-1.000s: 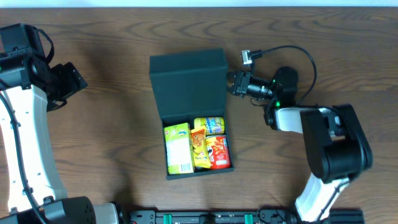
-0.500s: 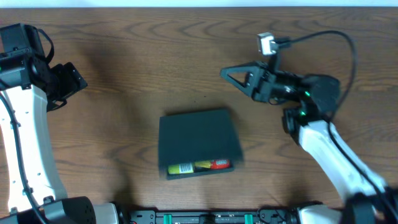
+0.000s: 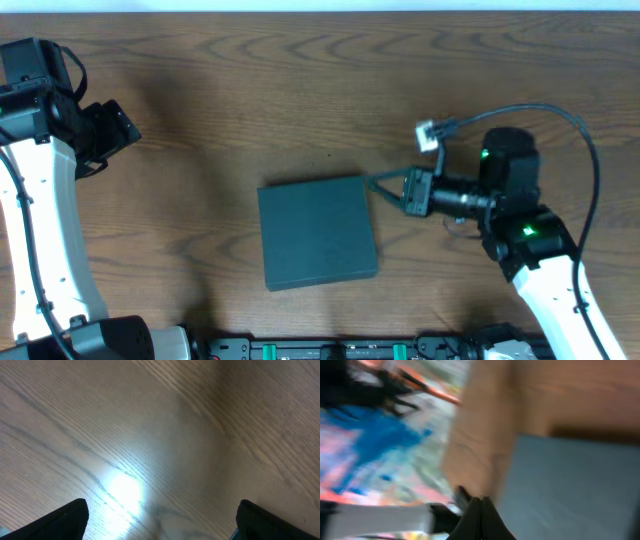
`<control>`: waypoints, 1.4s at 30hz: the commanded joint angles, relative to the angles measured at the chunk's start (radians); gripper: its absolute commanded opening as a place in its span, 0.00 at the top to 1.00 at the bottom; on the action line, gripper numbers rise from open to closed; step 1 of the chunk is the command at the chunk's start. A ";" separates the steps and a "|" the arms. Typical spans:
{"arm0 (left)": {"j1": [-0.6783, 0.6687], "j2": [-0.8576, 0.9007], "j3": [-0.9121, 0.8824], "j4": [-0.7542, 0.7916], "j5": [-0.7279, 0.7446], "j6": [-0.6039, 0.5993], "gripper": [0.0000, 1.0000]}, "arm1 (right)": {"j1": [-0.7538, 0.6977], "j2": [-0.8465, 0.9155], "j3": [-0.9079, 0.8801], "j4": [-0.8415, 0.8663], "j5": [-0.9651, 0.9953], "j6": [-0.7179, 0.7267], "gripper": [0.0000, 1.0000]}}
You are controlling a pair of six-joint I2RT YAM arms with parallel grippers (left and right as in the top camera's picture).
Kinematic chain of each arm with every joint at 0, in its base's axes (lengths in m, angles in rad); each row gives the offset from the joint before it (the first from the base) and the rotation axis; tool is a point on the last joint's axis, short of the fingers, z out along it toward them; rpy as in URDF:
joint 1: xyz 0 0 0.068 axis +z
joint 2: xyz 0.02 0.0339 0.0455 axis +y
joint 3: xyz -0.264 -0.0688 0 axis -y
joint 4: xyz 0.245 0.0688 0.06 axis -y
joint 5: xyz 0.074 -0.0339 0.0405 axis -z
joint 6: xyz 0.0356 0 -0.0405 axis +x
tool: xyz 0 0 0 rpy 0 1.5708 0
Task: Pack container
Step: 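Swing the lid down over the box with the right gripper, then press down on the closed lid with the right gripper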
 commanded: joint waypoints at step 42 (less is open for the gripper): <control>0.003 0.001 -0.002 -0.003 -0.005 -0.001 0.05 | 0.943 0.456 0.002 -0.057 0.966 0.222 0.98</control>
